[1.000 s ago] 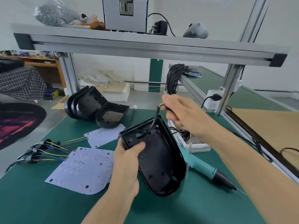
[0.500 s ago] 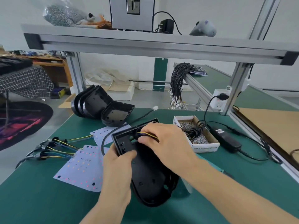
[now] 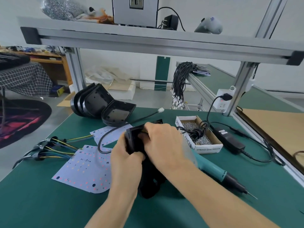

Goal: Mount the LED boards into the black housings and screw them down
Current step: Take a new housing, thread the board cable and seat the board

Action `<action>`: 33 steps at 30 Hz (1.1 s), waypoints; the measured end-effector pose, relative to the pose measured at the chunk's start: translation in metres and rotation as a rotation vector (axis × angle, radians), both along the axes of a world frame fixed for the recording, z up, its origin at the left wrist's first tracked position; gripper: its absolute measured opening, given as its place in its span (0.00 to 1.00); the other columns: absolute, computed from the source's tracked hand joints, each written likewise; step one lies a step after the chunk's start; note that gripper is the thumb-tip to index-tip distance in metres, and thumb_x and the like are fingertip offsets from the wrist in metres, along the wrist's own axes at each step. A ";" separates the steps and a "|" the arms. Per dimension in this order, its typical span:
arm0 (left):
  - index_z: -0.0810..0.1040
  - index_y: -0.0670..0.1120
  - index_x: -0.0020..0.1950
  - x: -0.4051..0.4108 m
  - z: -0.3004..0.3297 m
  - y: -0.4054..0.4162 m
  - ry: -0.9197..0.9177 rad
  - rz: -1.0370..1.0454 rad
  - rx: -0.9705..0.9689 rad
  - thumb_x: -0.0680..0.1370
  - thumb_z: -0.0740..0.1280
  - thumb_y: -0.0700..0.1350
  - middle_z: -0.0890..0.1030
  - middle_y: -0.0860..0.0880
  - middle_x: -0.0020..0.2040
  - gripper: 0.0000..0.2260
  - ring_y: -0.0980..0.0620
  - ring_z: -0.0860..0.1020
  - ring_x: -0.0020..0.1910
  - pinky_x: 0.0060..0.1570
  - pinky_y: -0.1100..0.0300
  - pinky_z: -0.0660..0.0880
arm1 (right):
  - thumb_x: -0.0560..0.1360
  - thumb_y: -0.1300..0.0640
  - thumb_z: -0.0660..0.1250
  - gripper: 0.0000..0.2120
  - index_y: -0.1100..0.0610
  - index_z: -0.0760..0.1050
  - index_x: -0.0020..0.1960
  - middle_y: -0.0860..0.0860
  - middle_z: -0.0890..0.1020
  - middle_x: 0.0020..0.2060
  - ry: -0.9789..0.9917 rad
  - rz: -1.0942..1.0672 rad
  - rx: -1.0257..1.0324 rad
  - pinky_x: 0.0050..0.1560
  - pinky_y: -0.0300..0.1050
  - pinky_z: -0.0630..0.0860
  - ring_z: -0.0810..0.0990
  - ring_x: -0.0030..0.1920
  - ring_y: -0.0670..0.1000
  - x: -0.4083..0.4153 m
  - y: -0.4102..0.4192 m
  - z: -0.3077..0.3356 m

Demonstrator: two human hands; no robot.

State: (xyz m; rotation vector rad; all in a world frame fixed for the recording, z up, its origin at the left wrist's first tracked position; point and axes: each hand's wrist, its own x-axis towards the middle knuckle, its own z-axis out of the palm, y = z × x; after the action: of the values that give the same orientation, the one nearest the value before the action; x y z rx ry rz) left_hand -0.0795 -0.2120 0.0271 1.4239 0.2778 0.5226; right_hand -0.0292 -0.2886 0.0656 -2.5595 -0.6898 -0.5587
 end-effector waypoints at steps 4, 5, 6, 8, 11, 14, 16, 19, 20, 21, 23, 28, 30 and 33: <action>0.78 0.55 0.43 0.005 0.002 -0.002 -0.028 0.000 0.068 0.67 0.58 0.27 0.81 0.54 0.34 0.23 0.57 0.75 0.32 0.30 0.65 0.72 | 0.71 0.62 0.64 0.11 0.55 0.61 0.37 0.49 0.71 0.31 0.016 -0.122 0.140 0.26 0.45 0.47 0.56 0.25 0.51 -0.001 0.011 -0.005; 0.78 0.55 0.43 0.007 0.003 0.000 -0.032 -0.007 0.066 0.66 0.59 0.28 0.81 0.54 0.34 0.22 0.56 0.75 0.33 0.31 0.63 0.73 | 0.72 0.61 0.63 0.11 0.55 0.61 0.37 0.49 0.72 0.32 0.021 -0.128 0.166 0.27 0.46 0.48 0.56 0.26 0.50 -0.001 0.013 -0.006; 0.78 0.54 0.43 0.007 0.004 0.003 -0.026 -0.012 0.065 0.66 0.59 0.29 0.81 0.53 0.34 0.21 0.54 0.75 0.33 0.32 0.60 0.74 | 0.73 0.59 0.63 0.10 0.55 0.63 0.38 0.51 0.75 0.33 0.024 -0.123 0.158 0.28 0.47 0.49 0.59 0.27 0.53 -0.001 0.013 -0.006; 0.79 0.53 0.42 0.009 0.005 0.009 -0.025 0.008 0.021 0.67 0.61 0.27 0.81 0.53 0.34 0.21 0.54 0.76 0.34 0.35 0.56 0.74 | 0.76 0.54 0.64 0.06 0.55 0.69 0.42 0.53 0.80 0.38 -0.001 -0.071 0.155 0.32 0.48 0.56 0.69 0.33 0.58 -0.002 0.009 -0.009; 0.80 0.55 0.40 0.016 0.005 0.015 -0.010 0.035 -0.132 0.68 0.61 0.26 0.82 0.53 0.35 0.23 0.54 0.79 0.36 0.38 0.57 0.76 | 0.75 0.55 0.67 0.08 0.54 0.75 0.53 0.50 0.83 0.45 -0.004 0.039 0.256 0.39 0.50 0.70 0.79 0.44 0.57 -0.009 0.001 -0.015; 0.81 0.54 0.40 0.018 0.000 0.018 0.013 0.011 -0.154 0.67 0.60 0.25 0.83 0.50 0.37 0.23 0.50 0.80 0.39 0.42 0.53 0.77 | 0.79 0.58 0.61 0.11 0.54 0.76 0.60 0.50 0.79 0.45 0.004 0.169 0.138 0.43 0.53 0.73 0.77 0.45 0.57 -0.010 -0.003 -0.021; 0.81 0.53 0.40 0.015 -0.003 0.020 -0.006 -0.018 -0.134 0.65 0.60 0.24 0.83 0.50 0.37 0.24 0.50 0.79 0.39 0.40 0.54 0.76 | 0.80 0.56 0.58 0.12 0.52 0.76 0.60 0.50 0.77 0.47 -0.001 0.160 0.006 0.45 0.50 0.69 0.74 0.49 0.55 -0.003 -0.003 -0.018; 0.79 0.53 0.42 0.014 -0.003 0.018 -0.051 -0.063 -0.006 0.63 0.62 0.27 0.81 0.51 0.36 0.21 0.52 0.77 0.37 0.37 0.56 0.75 | 0.78 0.58 0.57 0.10 0.51 0.74 0.57 0.49 0.77 0.50 -0.048 0.120 -0.171 0.42 0.44 0.54 0.73 0.52 0.54 0.000 0.003 -0.010; 0.78 0.53 0.42 0.015 -0.002 0.017 -0.060 -0.070 0.041 0.63 0.61 0.28 0.80 0.52 0.36 0.21 0.53 0.76 0.37 0.37 0.56 0.75 | 0.77 0.59 0.58 0.10 0.52 0.74 0.55 0.50 0.77 0.50 -0.060 0.106 -0.230 0.41 0.43 0.50 0.73 0.52 0.55 -0.001 0.004 -0.007; 0.78 0.53 0.42 0.015 -0.002 0.015 -0.069 -0.079 0.079 0.63 0.61 0.29 0.80 0.53 0.36 0.20 0.53 0.76 0.37 0.37 0.56 0.74 | 0.75 0.59 0.58 0.10 0.52 0.73 0.54 0.50 0.78 0.50 -0.062 0.095 -0.277 0.40 0.44 0.47 0.74 0.52 0.55 -0.002 0.004 -0.006; 0.78 0.53 0.43 0.015 0.001 0.015 -0.089 -0.128 0.092 0.61 0.61 0.31 0.81 0.53 0.37 0.20 0.54 0.76 0.38 0.38 0.58 0.75 | 0.74 0.58 0.59 0.09 0.52 0.73 0.52 0.51 0.79 0.50 -0.028 0.090 -0.324 0.40 0.45 0.47 0.75 0.52 0.55 0.000 0.000 0.002; 0.83 0.55 0.42 0.017 0.005 0.014 -0.066 -0.120 -0.088 0.67 0.65 0.29 0.84 0.52 0.39 0.20 0.53 0.80 0.41 0.42 0.58 0.78 | 0.79 0.51 0.59 0.11 0.53 0.75 0.56 0.50 0.80 0.51 0.237 0.340 -0.390 0.55 0.49 0.67 0.75 0.54 0.54 0.015 -0.017 0.026; 0.83 0.53 0.40 0.022 0.008 0.020 -0.037 -0.041 -0.193 0.72 0.64 0.28 0.85 0.51 0.38 0.19 0.50 0.81 0.40 0.44 0.54 0.79 | 0.79 0.50 0.62 0.13 0.51 0.77 0.60 0.47 0.81 0.48 0.278 0.431 -0.137 0.55 0.41 0.70 0.76 0.50 0.47 0.014 -0.030 0.032; 0.83 0.48 0.42 0.024 0.005 0.033 0.035 -0.051 -0.321 0.73 0.65 0.30 0.86 0.45 0.42 0.14 0.45 0.83 0.43 0.51 0.47 0.78 | 0.77 0.50 0.65 0.08 0.47 0.82 0.50 0.42 0.84 0.42 0.282 0.306 0.510 0.43 0.28 0.71 0.77 0.40 0.37 0.031 -0.055 0.043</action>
State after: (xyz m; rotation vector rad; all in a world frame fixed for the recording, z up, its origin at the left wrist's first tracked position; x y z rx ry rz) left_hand -0.0559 -0.1792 0.0323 1.1259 0.3365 0.3922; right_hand 0.0013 -0.3434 0.1086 -1.9595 -0.7114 -0.2246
